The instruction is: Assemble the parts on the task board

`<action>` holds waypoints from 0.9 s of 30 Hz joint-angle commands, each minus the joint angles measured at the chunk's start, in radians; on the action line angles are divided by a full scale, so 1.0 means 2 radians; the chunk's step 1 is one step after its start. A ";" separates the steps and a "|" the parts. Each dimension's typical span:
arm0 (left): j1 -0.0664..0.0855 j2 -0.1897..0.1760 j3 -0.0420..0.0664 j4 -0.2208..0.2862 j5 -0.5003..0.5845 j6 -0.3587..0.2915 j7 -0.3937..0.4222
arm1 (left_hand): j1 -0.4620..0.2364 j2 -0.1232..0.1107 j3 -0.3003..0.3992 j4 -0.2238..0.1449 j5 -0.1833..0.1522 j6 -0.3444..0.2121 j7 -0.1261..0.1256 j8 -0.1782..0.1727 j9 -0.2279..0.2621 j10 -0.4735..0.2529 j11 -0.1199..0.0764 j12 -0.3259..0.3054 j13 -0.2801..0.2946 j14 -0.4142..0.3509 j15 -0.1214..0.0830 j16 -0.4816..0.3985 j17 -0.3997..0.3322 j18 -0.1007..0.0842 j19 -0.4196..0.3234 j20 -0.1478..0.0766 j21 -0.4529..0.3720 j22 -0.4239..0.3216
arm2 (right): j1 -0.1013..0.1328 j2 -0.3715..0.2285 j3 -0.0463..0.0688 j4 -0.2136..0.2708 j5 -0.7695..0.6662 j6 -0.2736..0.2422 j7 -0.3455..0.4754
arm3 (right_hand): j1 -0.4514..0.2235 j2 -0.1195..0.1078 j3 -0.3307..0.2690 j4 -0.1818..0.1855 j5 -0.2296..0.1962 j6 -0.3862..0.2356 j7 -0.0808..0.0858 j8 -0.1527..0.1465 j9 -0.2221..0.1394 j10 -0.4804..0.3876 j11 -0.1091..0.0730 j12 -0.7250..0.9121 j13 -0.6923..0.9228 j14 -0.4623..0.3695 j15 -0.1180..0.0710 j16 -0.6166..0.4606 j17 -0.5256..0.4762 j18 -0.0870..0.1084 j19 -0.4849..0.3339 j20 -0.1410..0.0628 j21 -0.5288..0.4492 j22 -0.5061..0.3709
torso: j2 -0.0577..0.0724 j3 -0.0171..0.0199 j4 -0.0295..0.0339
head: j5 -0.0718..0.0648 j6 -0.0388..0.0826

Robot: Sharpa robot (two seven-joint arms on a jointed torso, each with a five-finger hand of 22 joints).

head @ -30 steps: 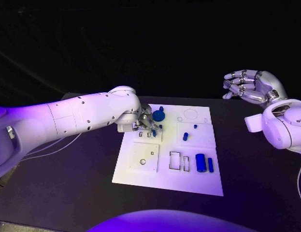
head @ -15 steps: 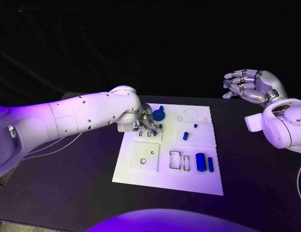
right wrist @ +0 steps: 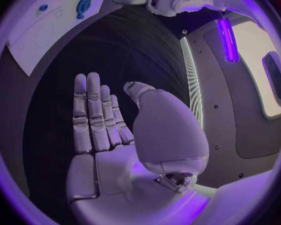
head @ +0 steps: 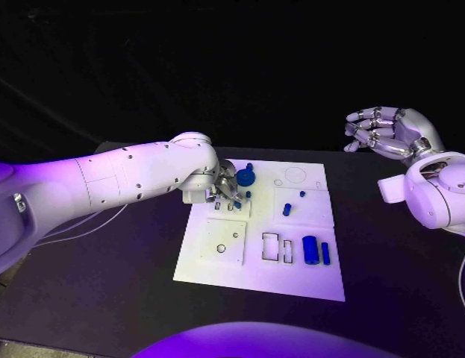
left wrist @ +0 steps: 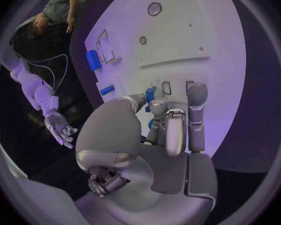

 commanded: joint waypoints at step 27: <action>-0.001 -0.063 0.004 0.064 0.003 -0.048 0.047 | -0.005 -0.050 0.199 -0.071 0.001 0.001 -0.001 0.010 0.041 0.010 -0.001 -0.001 0.001 0.035 -0.003 0.001 0.072 -0.011 0.003 0.000 0.016 0.021 | -0.001 -0.004 -0.001 -0.002 0.000 0.008 0.000 | 0.000 -0.001 0.003 0.001 0.003 -0.002 0.025 0.004 -0.001 -0.001 0.002 -0.003 -0.003 0.003 0.001 -0.004 0.001 0.005 0.002 0.003 -0.004 -0.002 | -0.002 0.0014 0.0037 | -0.001 0.000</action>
